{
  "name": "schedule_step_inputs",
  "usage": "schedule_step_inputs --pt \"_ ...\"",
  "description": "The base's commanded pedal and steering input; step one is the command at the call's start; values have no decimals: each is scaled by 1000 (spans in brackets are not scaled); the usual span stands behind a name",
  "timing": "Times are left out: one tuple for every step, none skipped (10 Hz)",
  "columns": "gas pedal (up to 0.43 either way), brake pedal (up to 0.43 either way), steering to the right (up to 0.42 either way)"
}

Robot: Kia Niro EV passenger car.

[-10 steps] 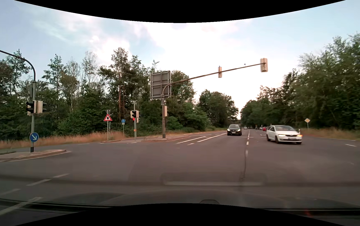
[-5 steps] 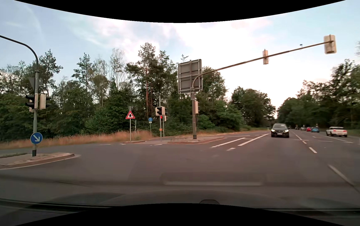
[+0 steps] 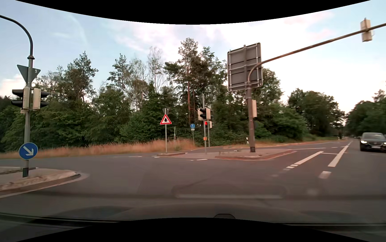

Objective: Follow the waypoints while adhering to traffic rules and regulations

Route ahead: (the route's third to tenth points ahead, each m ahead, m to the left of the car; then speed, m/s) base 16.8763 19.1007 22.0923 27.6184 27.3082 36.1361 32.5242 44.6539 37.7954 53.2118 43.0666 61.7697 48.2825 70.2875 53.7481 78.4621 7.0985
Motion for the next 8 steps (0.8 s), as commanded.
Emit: schedule_step_inputs --pt "110 0 -221" --pt "110 0 -225" --pt "110 0 -229" --pt "110 0 -232" --pt "110 0 -234" --pt "110 0 -239" --pt "110 0 -244" --pt "118 0 -250"
